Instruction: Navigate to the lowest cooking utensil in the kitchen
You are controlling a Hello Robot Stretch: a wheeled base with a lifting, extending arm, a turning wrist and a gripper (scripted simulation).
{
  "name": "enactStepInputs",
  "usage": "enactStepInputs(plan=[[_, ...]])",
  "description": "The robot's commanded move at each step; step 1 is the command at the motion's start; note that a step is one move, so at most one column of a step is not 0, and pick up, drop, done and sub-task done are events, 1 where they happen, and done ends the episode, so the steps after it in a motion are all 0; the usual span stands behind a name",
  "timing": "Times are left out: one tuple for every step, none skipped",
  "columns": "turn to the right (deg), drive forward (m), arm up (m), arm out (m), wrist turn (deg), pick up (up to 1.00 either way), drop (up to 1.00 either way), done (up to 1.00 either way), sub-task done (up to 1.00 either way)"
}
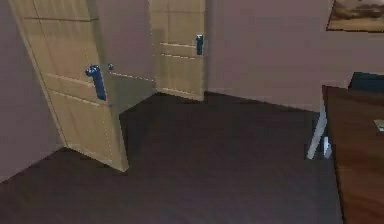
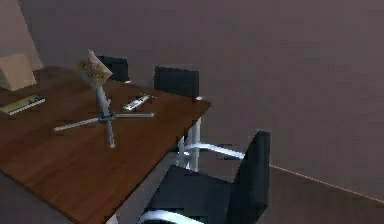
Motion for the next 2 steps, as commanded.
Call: enactStepInputs(plan=[[-45.0,0.0,0.0,0.0,0.0,0.0,0.0,0.0,0.0],[-18.0,0.0,0.0,0.0,0.0,0.0,0.0,0.0,0.0]])
